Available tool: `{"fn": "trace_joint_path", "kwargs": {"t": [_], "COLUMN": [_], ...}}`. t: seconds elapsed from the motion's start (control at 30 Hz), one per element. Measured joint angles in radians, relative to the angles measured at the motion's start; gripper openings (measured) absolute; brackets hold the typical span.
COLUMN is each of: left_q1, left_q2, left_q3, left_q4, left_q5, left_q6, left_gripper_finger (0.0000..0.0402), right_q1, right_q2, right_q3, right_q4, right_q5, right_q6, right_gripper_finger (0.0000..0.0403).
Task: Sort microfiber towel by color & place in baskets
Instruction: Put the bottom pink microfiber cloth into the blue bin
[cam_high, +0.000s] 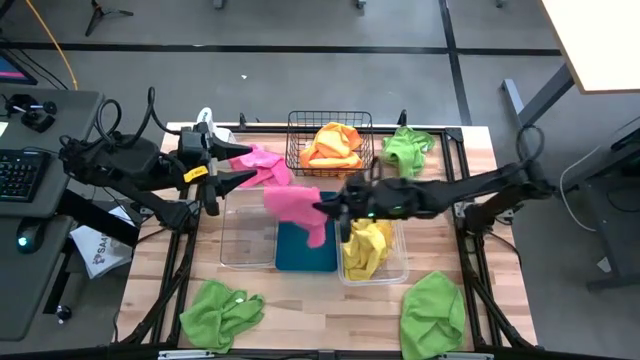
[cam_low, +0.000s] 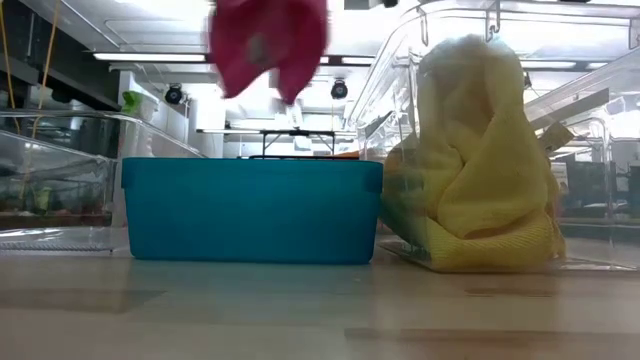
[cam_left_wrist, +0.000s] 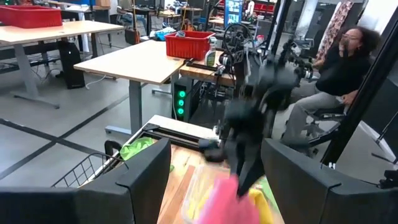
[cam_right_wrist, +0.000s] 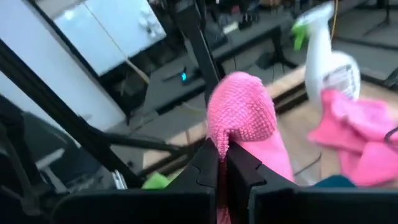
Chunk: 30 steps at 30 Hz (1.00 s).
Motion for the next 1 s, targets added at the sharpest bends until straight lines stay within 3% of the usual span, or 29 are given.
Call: {"fn": "trace_joint_path", "kwargs": {"t": [0.17,0.37,0.57,0.77,1.0], "left_q1": [0.0,0.0,0.0,0.0,0.0], "left_q2": [0.0,0.0,0.0,0.0,0.003], "left_q3": [0.0,0.0,0.0,0.0,0.0], "left_q4": [0.0,-0.002,-0.008,-0.008,-0.007], "left_q5": [0.0,0.0,0.0,0.0,0.0], "left_q6": [0.0,0.006,0.022,0.035,0.026], "left_gripper_finger": [0.0239,0.0239,0.0239,0.0239,0.0239], "right_q1": [-0.017,-0.014,-0.029,-0.032,-0.036], "right_q2": [0.104,0.143,0.15,0.156,0.157], "right_q3": [-0.002,-0.002,-0.002,-0.002,-0.002], "right_q4": [-0.071,-0.114,-0.067,-0.079,-0.075], "right_q5": [0.045,0.134,-0.026,-0.112,-0.082], "right_q6": [0.107,0.2,0.165,0.073,0.056], "right_gripper_finger": [0.0,0.0,0.0005,0.0041,0.0078]}}
